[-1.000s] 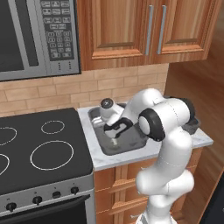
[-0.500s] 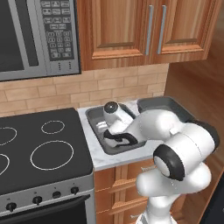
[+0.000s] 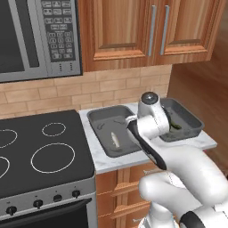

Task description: Place one squash and one fish in each tupperware on the nearby counter, to pack two identical lunches.

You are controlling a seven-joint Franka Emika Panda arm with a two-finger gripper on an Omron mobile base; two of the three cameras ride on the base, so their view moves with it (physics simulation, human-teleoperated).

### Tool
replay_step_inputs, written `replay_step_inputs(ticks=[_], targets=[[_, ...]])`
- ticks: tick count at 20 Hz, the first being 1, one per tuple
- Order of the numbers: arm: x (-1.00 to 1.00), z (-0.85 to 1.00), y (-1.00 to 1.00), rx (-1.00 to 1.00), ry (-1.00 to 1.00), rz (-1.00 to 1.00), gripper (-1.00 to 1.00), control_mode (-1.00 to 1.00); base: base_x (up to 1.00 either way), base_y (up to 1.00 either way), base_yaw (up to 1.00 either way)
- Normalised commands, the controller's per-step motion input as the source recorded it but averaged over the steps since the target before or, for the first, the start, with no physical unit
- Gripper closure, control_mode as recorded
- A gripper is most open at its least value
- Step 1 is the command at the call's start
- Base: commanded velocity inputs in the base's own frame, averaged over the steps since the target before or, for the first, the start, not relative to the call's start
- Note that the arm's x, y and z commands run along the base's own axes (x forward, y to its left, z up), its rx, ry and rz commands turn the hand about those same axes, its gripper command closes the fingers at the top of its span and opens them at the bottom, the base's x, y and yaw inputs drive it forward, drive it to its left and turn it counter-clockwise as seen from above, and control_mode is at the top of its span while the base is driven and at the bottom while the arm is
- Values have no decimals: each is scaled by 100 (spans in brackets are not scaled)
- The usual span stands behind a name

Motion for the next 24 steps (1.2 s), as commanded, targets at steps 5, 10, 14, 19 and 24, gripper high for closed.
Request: replay_step_inputs(ticks=[5, 10, 14, 19, 24], targets=[[-100, 49, -32, 1, -6, 9, -100, -100, 0, 0, 0], [-100, 63, -25, 4, -12, 20, -100, -100, 0, 0, 0], [-96, 98, -14, 14, -20, 12, -100, -100, 0, 0, 0], [-62, 70, 6, 10, -9, 2, -100, -100, 0, 0, 0], [-47, 0, 6, 0, 7, -8, -100, -100, 0, 0, 0]])
